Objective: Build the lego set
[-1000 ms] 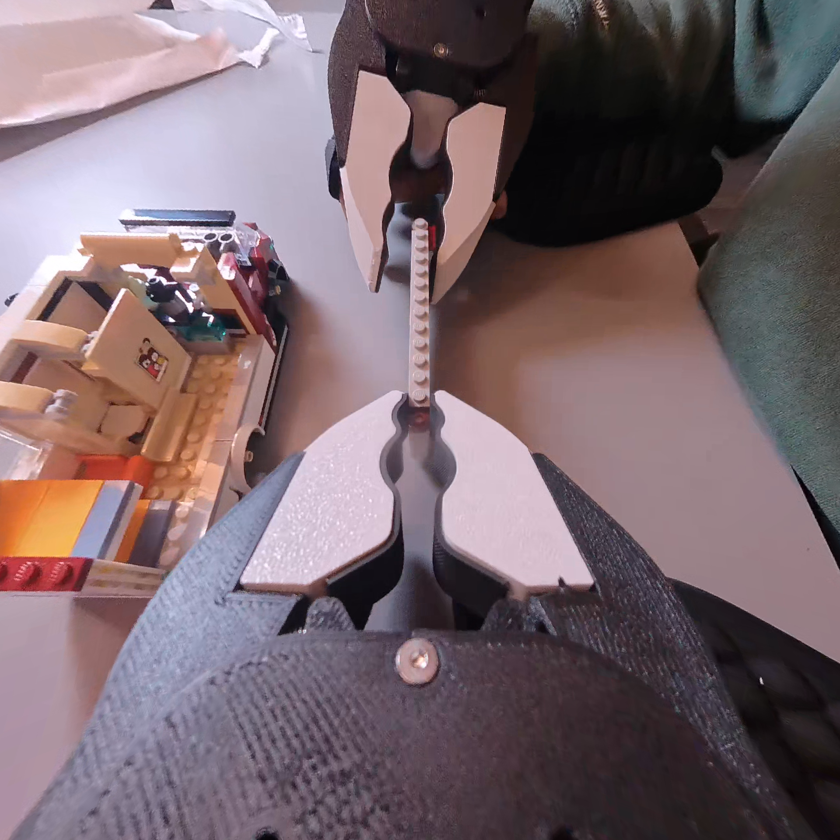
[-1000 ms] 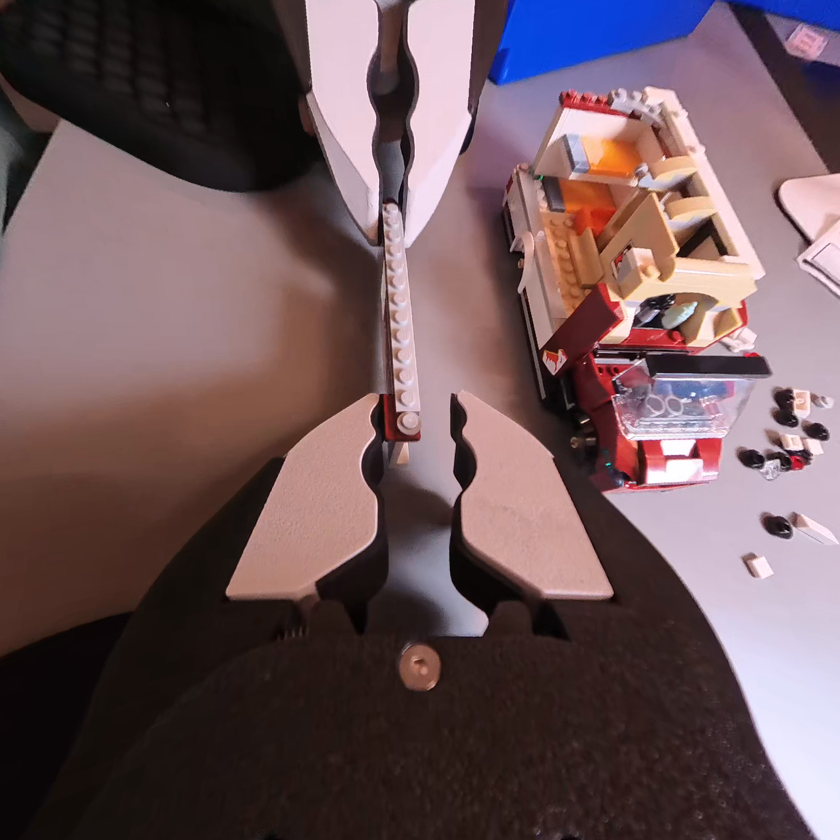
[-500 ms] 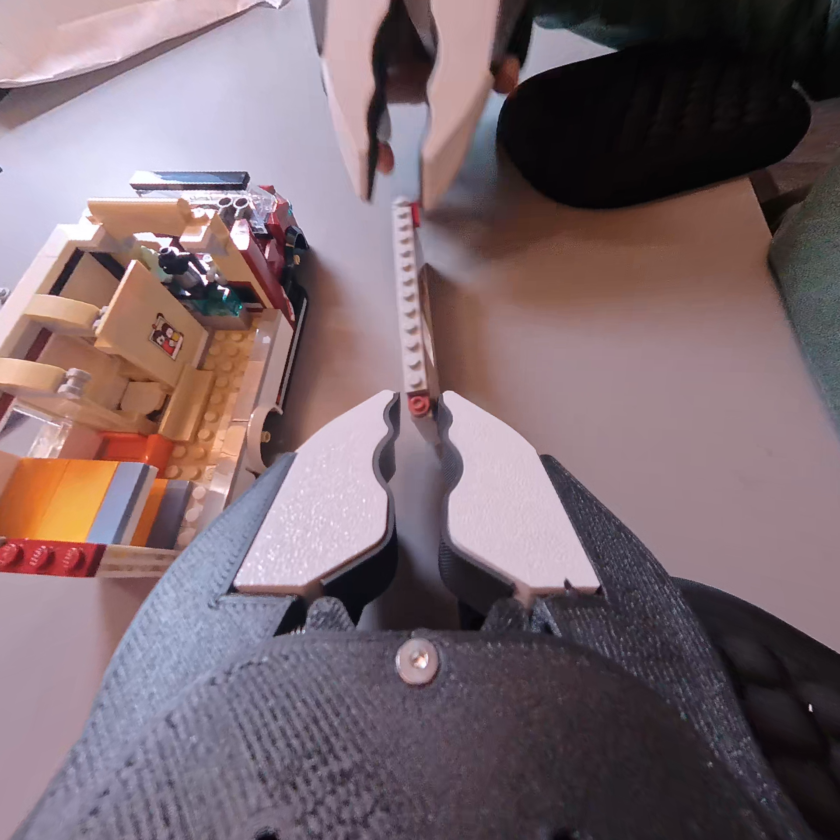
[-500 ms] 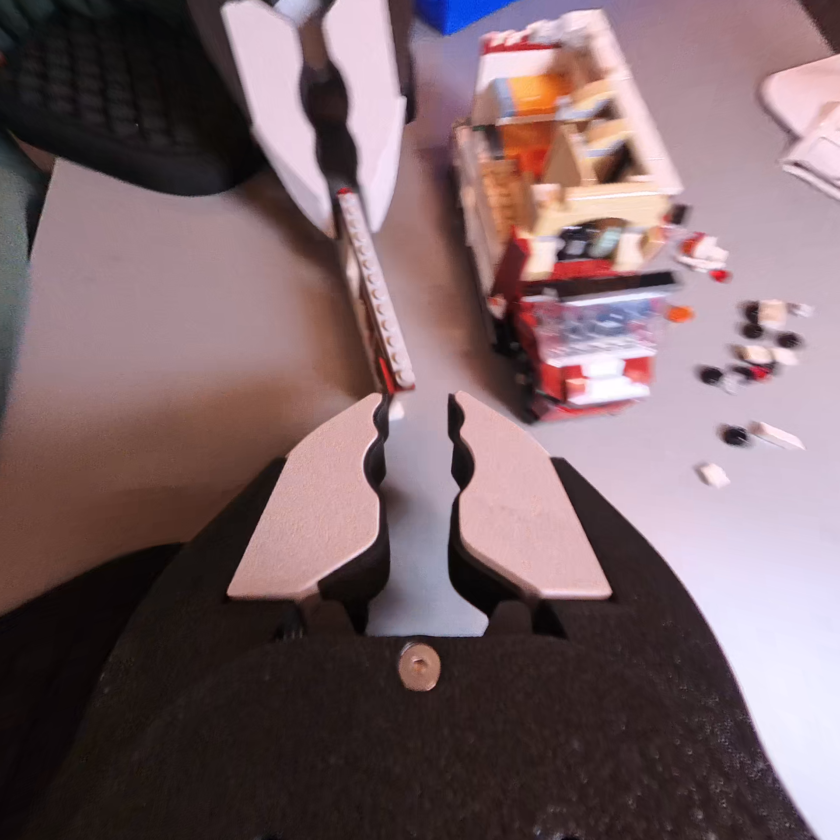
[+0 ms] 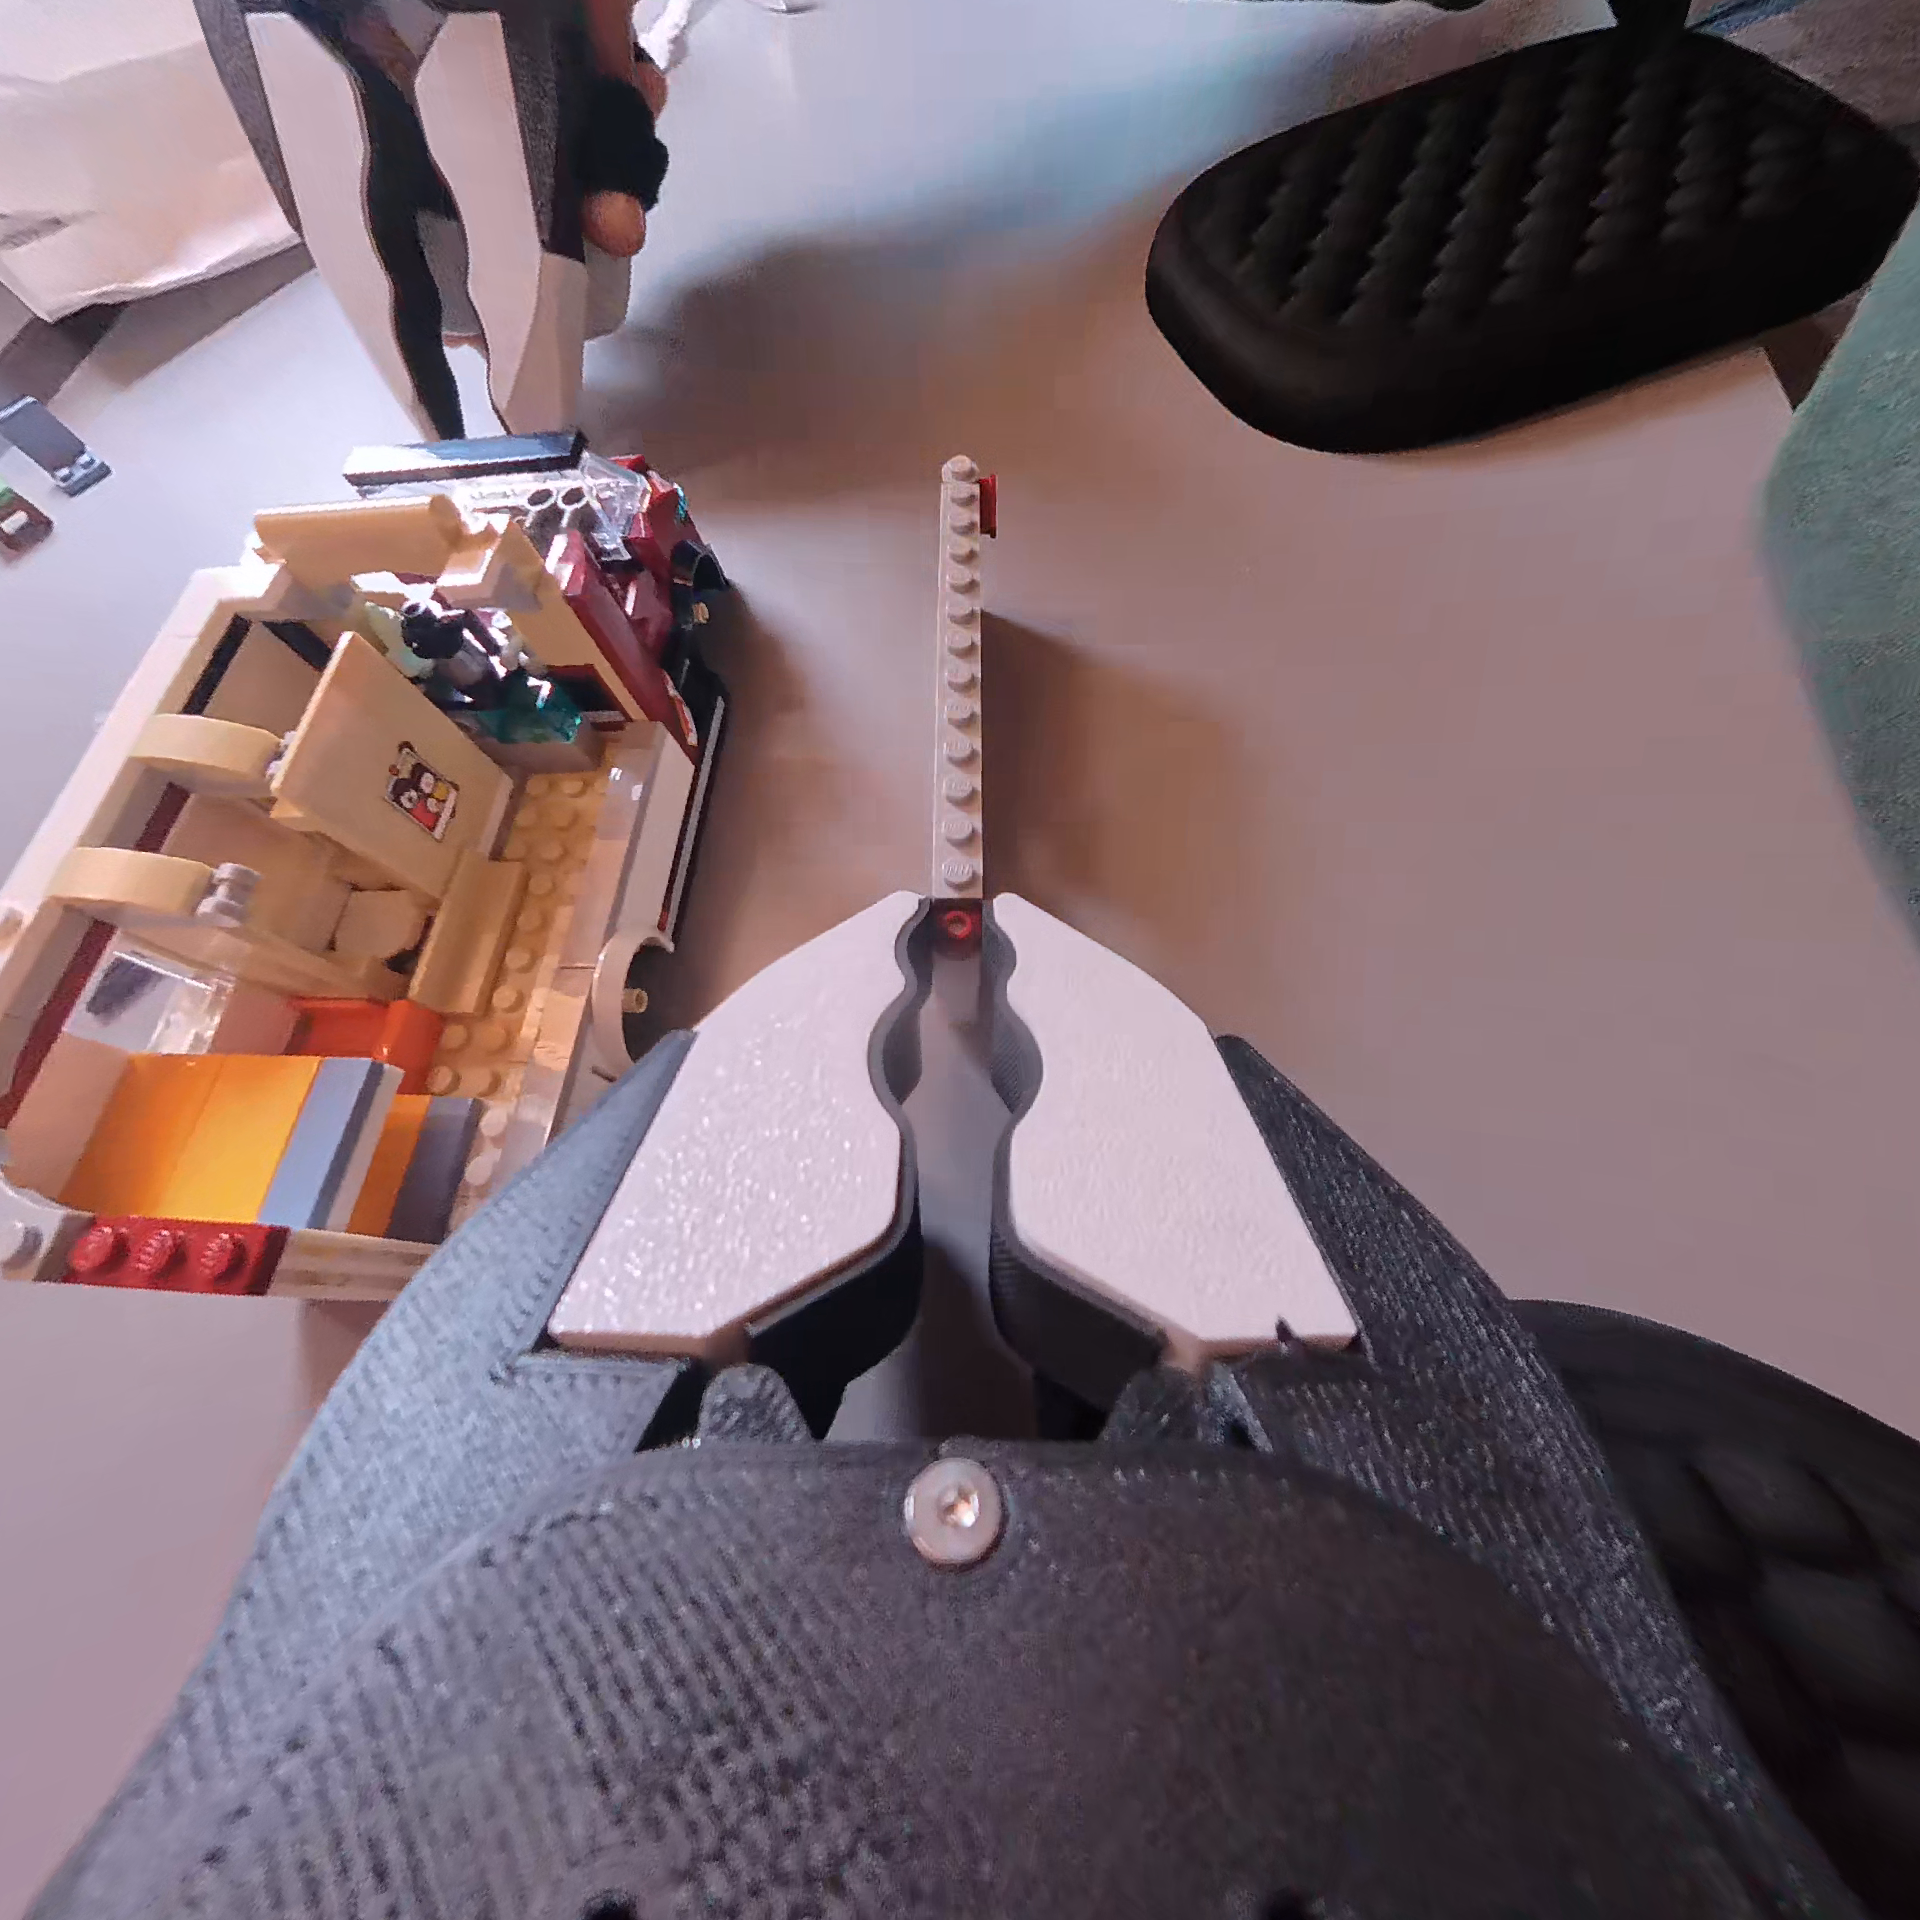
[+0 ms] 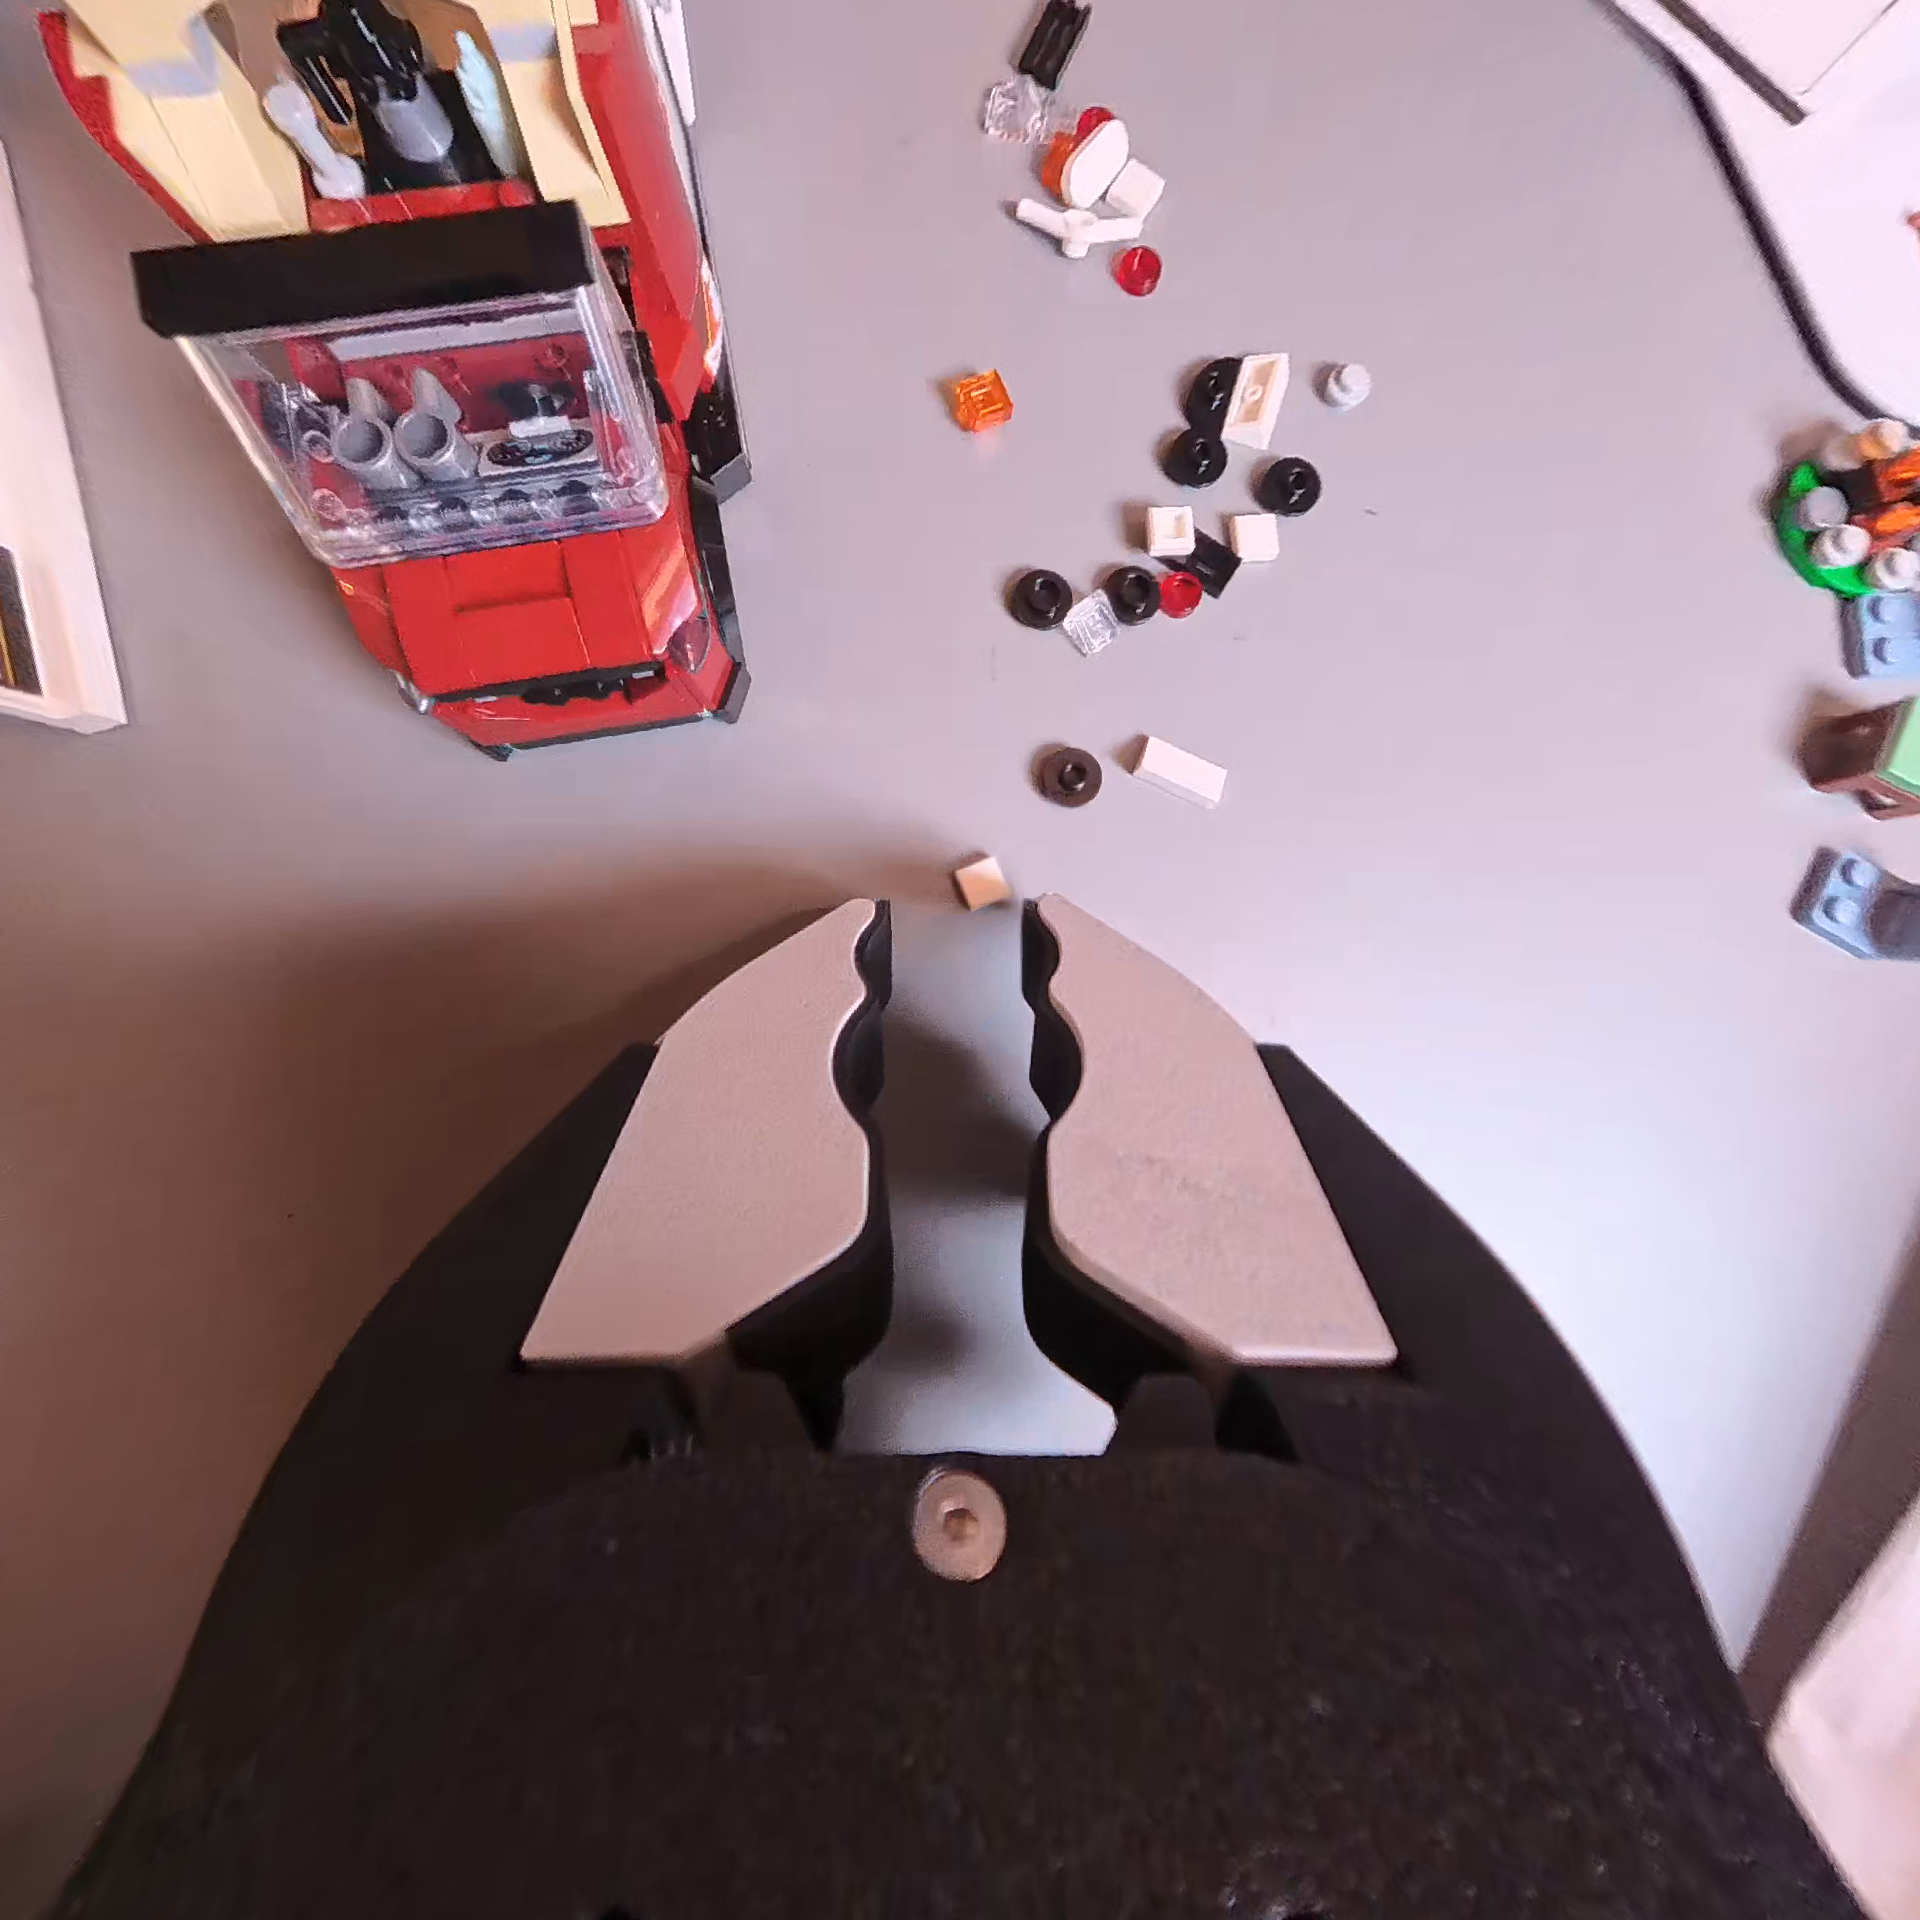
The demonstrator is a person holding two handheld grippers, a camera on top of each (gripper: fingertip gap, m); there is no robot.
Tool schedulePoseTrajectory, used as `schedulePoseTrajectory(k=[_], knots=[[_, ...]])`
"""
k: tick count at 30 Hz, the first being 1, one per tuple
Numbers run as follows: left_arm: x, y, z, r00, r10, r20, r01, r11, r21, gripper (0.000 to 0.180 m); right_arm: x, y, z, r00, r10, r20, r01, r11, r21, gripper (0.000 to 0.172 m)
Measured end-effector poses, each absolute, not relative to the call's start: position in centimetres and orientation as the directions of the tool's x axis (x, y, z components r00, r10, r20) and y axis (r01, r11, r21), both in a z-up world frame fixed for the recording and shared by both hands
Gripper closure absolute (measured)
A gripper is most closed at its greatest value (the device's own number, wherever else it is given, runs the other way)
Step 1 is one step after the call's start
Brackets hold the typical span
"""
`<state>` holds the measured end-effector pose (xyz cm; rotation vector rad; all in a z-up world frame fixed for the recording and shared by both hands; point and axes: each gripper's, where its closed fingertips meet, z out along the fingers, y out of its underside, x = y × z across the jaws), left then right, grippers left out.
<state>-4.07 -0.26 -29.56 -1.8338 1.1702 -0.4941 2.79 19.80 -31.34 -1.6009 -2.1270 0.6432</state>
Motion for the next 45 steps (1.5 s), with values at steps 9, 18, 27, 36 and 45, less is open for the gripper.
schedulePoseTrajectory(k=[9,18,27,36,45], knots=[[-4.4,-0.1,-29.7,0.484,-0.868,-0.112,-0.524,-0.185,-0.831,0.168,2.3,19.8,-31.7,-0.315,0.949,-0.028,0.8,0.25,-0.546,0.154],[-4.7,-0.1,-29.7,0.494,-0.863,-0.108,-0.522,-0.195,-0.83,0.169,2.4,19.7,-31.7,-0.312,0.95,-0.031,0.803,0.246,-0.543,0.165],[-5.2,0.0,-30.2,0.506,-0.855,-0.112,-0.543,-0.215,-0.812,0.17,4.3,16.6,-30.5,-0.291,0.956,-0.047,0.783,0.21,-0.585,0.165],[-4.6,-0.5,-30.2,0.492,-0.865,-0.1,-0.544,-0.215,-0.811,0.172,0.8,5.2,-24.0,-0.41,0.912,0.009,0.643,0.295,-0.707,0.165],[-4.2,-0.8,-30.3,0.493,-0.869,-0.042,-0.524,-0.258,-0.812,0.171,-1.7,1.3,-24.2,-0.451,0.893,0.001,0.638,0.323,-0.699,0.165]])
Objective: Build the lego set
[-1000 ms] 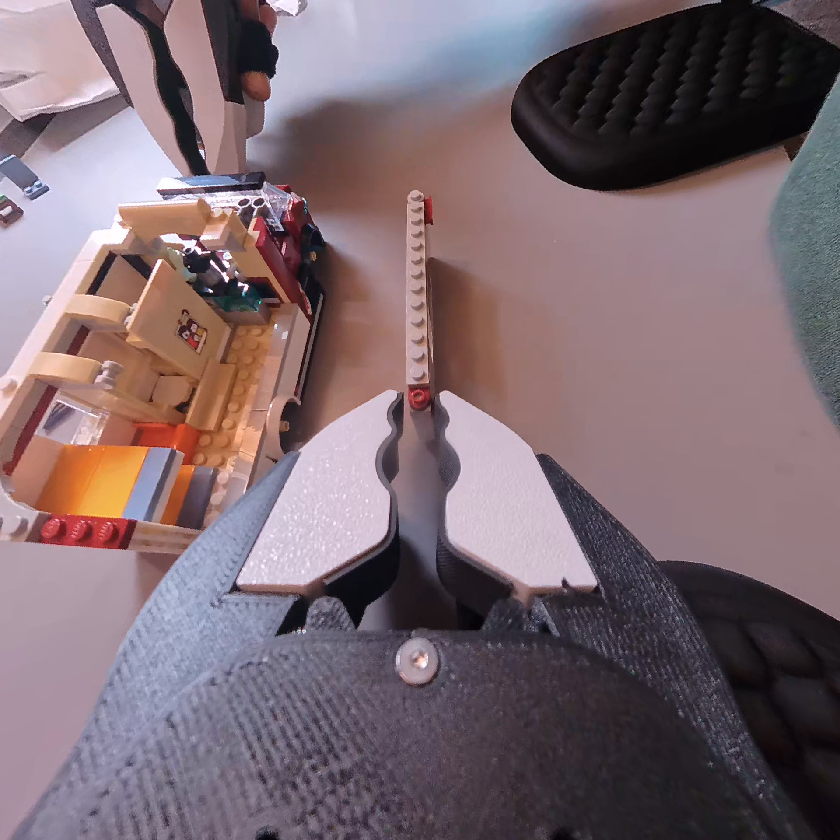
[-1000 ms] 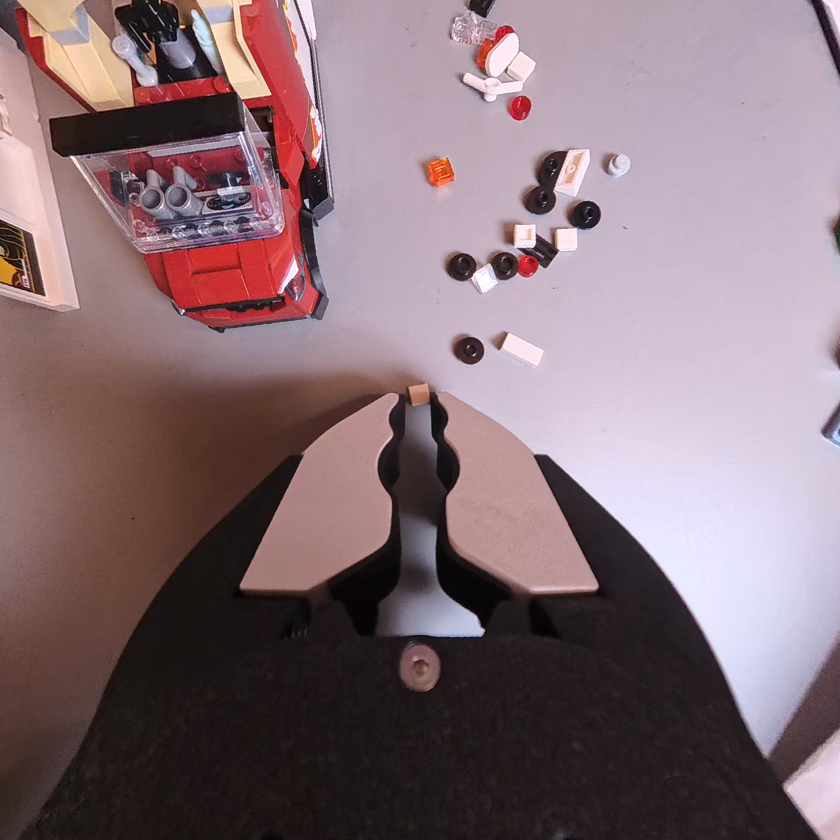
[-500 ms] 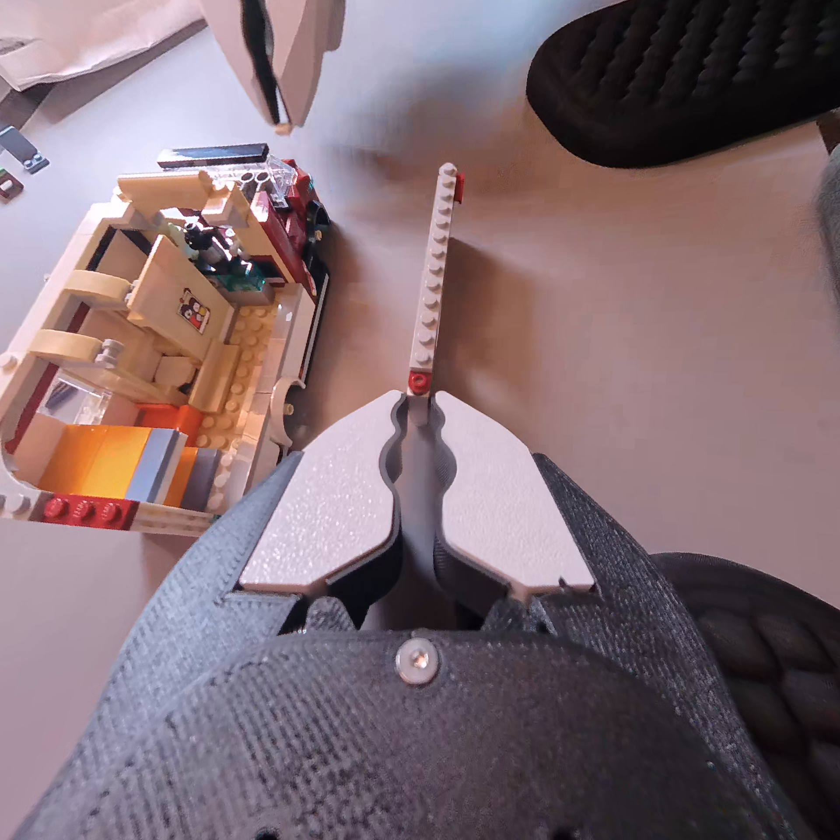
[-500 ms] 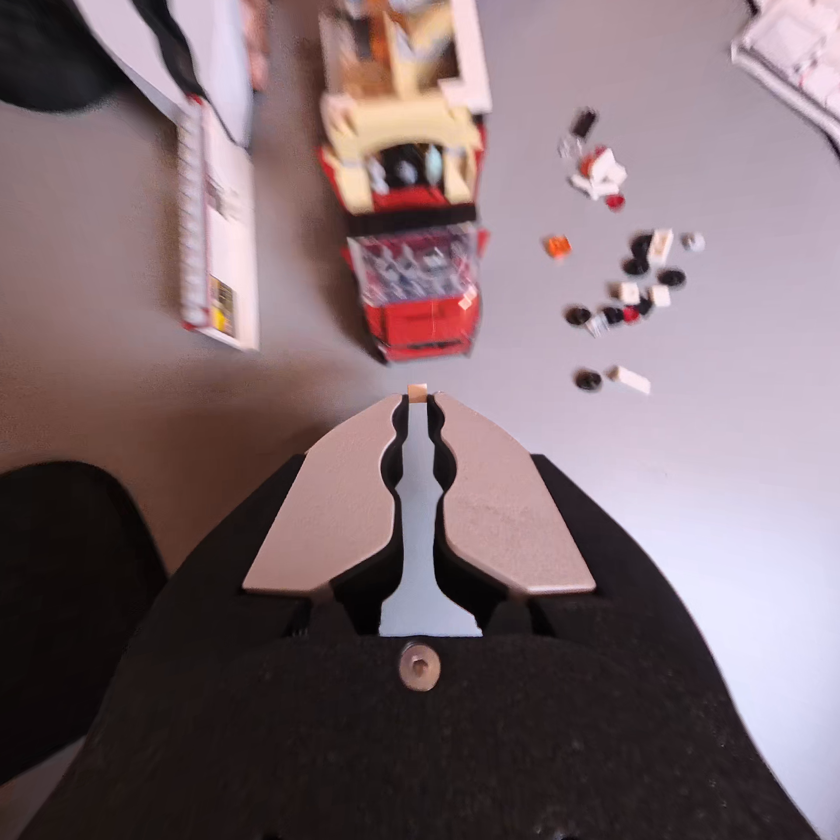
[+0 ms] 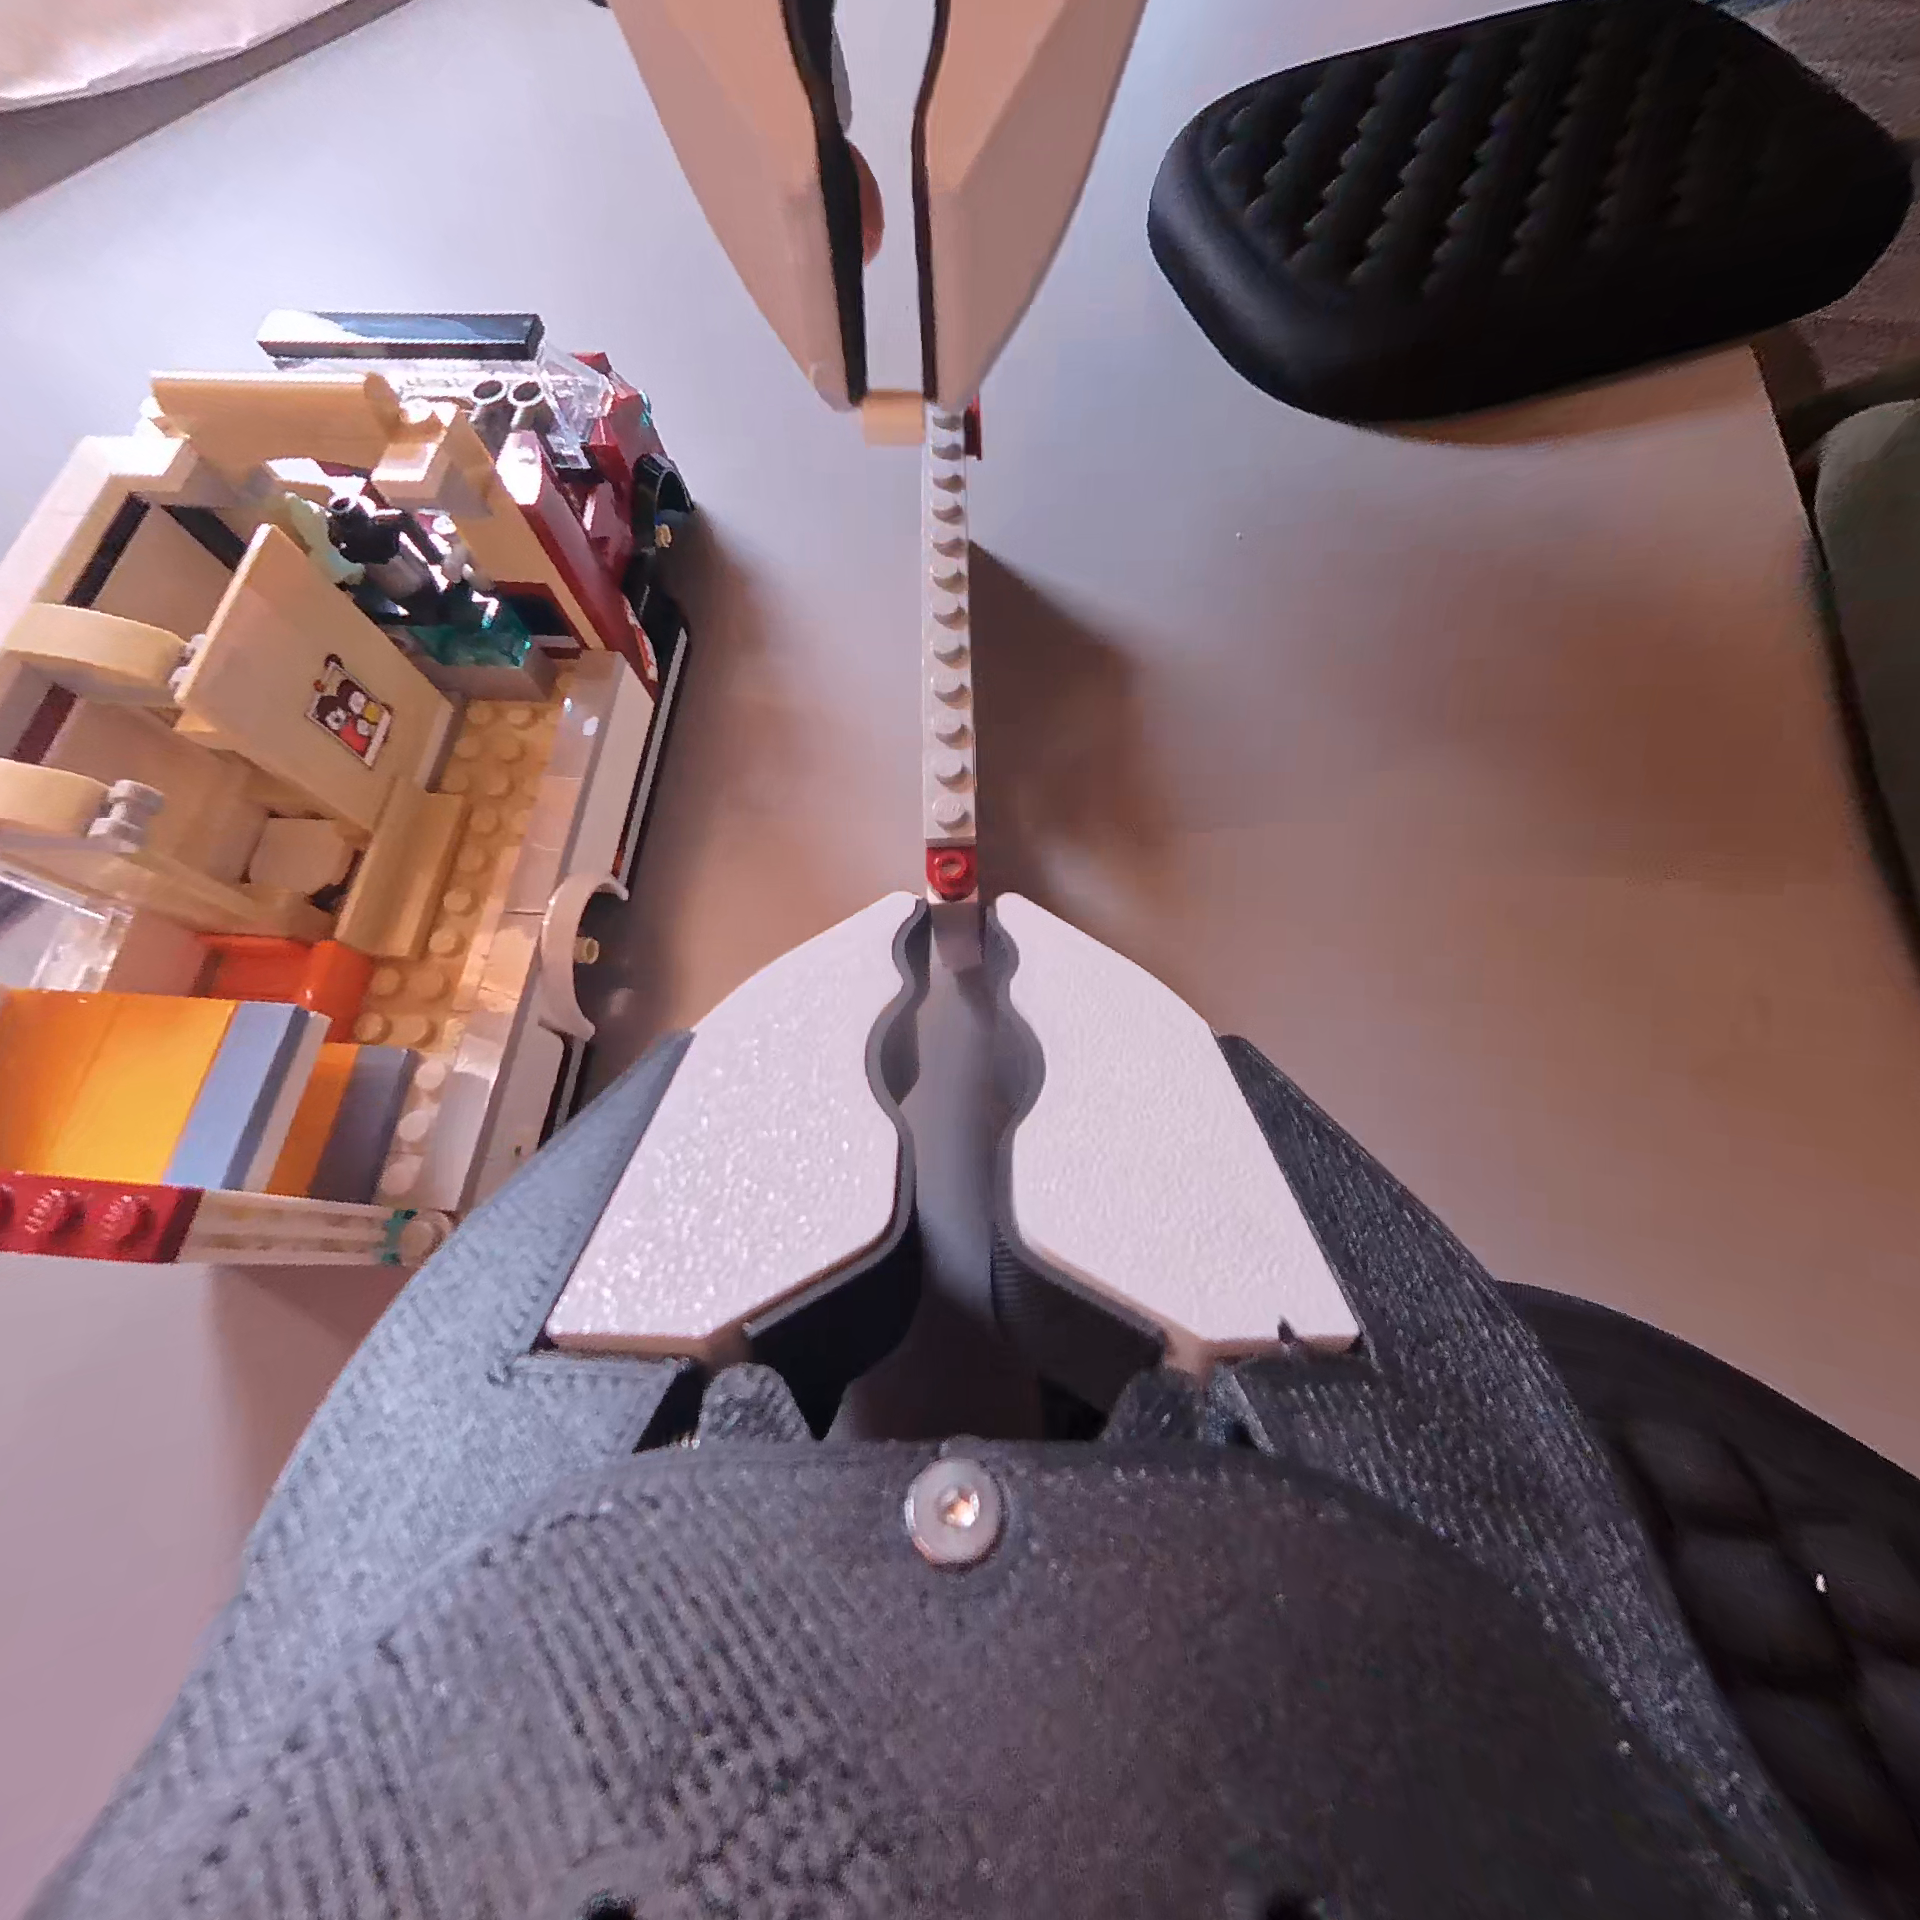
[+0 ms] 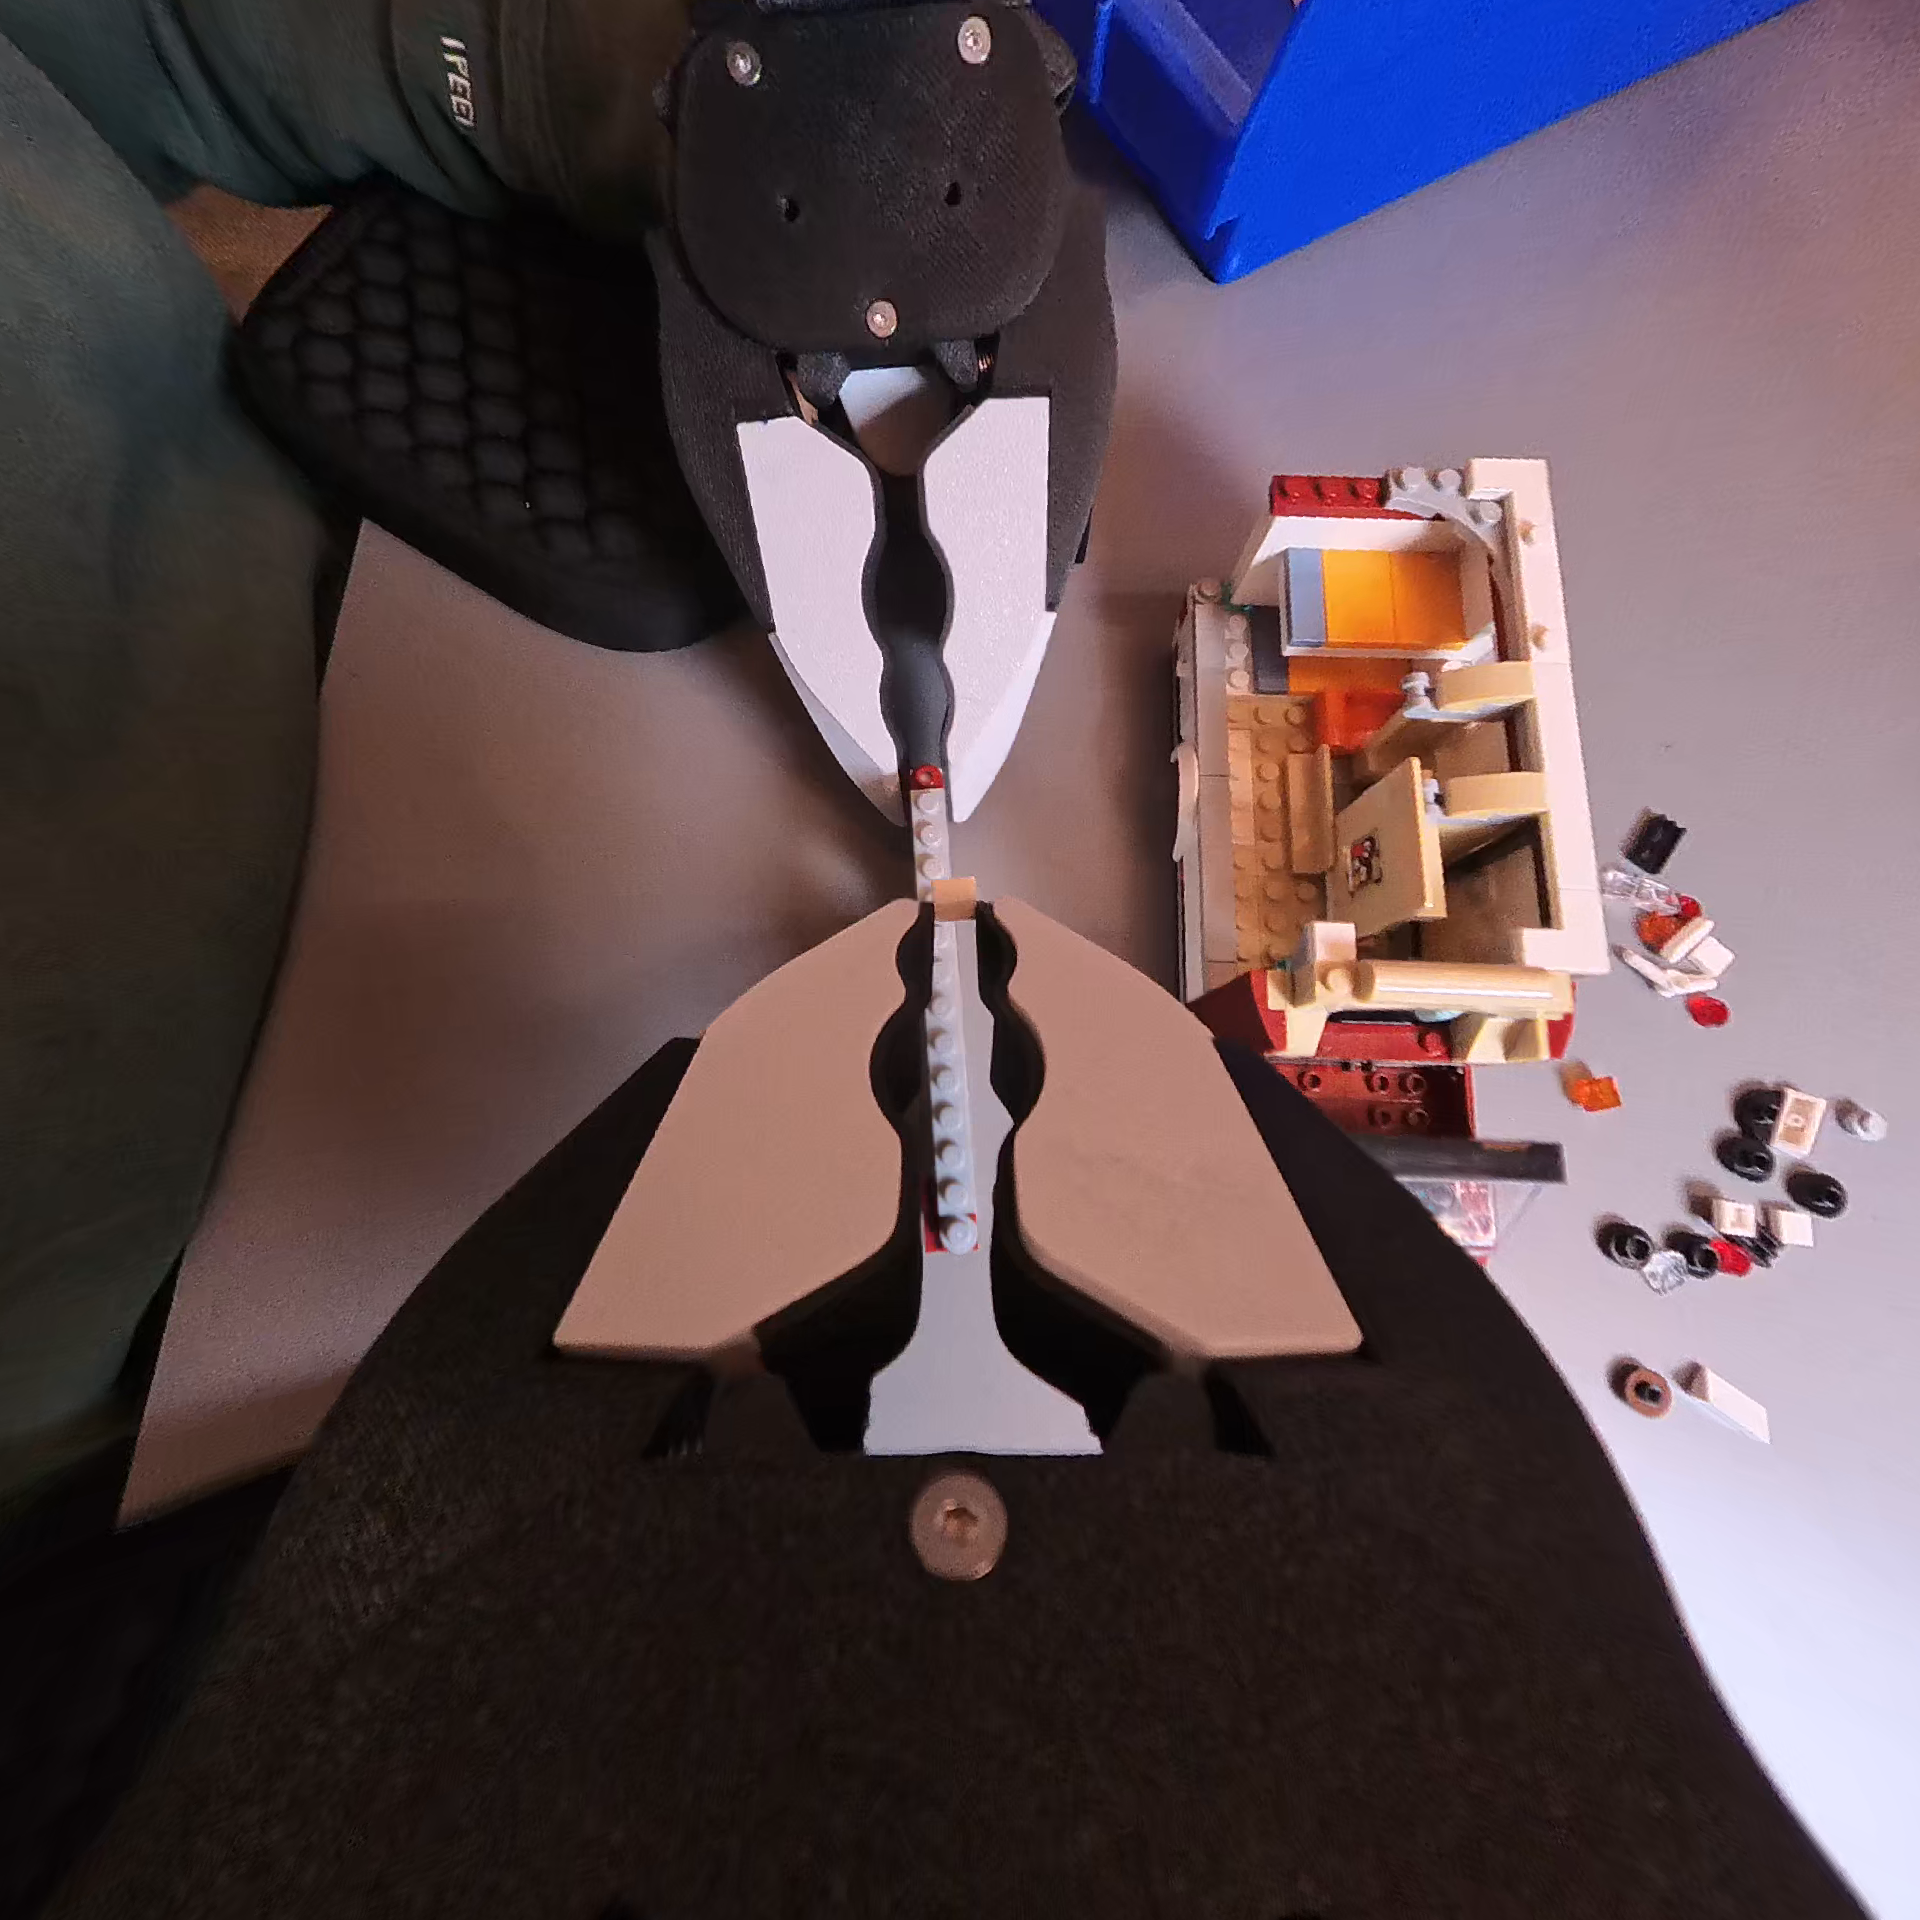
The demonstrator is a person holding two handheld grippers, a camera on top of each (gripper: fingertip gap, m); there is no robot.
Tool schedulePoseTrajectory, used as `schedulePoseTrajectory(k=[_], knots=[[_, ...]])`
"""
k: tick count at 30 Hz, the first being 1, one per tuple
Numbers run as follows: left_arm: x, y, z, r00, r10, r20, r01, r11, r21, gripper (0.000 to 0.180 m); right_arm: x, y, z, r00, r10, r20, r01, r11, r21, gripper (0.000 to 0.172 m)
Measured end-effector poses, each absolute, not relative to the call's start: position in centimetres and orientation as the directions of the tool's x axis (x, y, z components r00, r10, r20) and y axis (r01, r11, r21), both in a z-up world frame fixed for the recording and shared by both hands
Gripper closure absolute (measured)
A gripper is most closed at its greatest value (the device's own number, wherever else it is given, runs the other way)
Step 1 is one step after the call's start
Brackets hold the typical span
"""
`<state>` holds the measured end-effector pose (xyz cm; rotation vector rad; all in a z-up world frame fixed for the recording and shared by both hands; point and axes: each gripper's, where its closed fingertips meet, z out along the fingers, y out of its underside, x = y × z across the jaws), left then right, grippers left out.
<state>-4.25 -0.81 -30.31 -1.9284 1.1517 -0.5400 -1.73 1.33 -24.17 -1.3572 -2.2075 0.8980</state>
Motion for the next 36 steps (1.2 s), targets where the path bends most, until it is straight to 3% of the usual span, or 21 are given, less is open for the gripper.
schedulePoseTrajectory(k=[5,13,36], knots=[[-4.1,-0.7,-30.2,0.498,-0.866,-0.049,-0.519,-0.252,-0.816,0.163,-2.1,1.1,-24.5,-0.438,0.899,-0.014,0.649,0.305,-0.697,0.165],[-3.9,-0.5,-30.0,0.496,-0.867,-0.05,-0.511,-0.245,-0.824,0.172,-2.0,1.2,-24.7,-0.405,0.914,-0.012,0.661,0.284,-0.694,0.165],[-3.4,-0.9,-30.0,0.508,-0.861,0.003,-0.499,-0.297,-0.814,0.172,-3.8,-1.1,-27.7,-0.43,0.903,0.003,0.743,0.356,-0.567,0.165]])
